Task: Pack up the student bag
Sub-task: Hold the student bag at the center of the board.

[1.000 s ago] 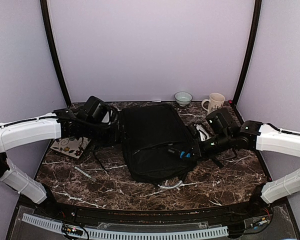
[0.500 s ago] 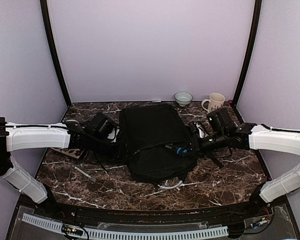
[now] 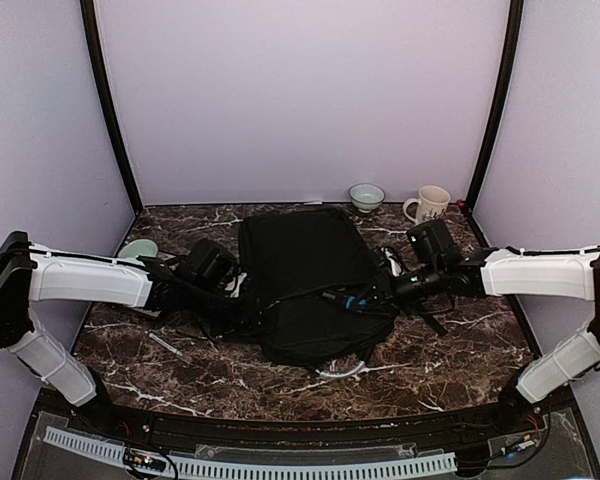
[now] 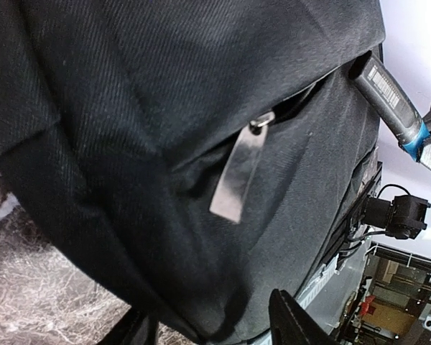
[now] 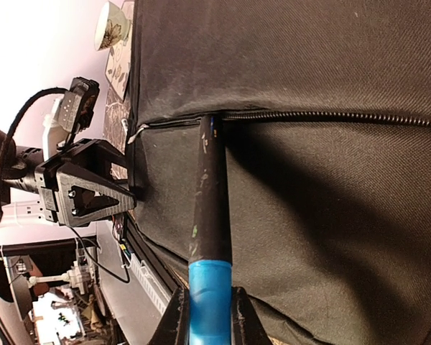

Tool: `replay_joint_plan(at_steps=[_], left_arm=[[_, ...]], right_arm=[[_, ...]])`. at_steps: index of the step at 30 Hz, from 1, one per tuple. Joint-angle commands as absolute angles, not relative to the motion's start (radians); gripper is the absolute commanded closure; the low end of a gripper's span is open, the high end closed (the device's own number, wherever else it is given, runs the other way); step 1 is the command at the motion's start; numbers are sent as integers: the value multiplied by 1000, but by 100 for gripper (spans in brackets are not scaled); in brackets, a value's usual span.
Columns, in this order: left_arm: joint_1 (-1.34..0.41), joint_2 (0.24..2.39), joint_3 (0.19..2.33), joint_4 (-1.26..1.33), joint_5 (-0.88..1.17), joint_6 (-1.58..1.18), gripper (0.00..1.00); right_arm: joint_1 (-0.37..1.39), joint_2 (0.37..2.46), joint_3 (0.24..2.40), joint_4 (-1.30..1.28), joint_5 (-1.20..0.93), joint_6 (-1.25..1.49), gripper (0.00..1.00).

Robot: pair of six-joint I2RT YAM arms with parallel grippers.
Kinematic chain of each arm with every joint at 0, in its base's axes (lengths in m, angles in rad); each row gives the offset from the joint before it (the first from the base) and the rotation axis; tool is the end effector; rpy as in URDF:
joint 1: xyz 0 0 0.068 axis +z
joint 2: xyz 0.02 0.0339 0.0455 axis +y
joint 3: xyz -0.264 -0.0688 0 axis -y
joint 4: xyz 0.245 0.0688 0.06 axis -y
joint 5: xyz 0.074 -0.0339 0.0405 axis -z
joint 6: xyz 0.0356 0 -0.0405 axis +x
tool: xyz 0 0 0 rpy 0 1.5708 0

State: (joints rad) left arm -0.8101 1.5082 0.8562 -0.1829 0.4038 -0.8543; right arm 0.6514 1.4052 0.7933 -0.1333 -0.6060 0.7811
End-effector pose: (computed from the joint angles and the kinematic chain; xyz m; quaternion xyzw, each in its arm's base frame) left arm 0.2010 -0.2315 0.1969 0.0519 0.9155 -0.3865 0.0989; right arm 0.2162 0.1904 0.2122 -0.0628 0.8802 0.4576 0.1094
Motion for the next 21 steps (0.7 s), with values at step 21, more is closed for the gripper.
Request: replay_joint_plan(at_steps=[21], left_arm=[[-815,1521,806,-51,469,-909,87]], right_arm=[[573,1433,747,-105,-979,825,100]])
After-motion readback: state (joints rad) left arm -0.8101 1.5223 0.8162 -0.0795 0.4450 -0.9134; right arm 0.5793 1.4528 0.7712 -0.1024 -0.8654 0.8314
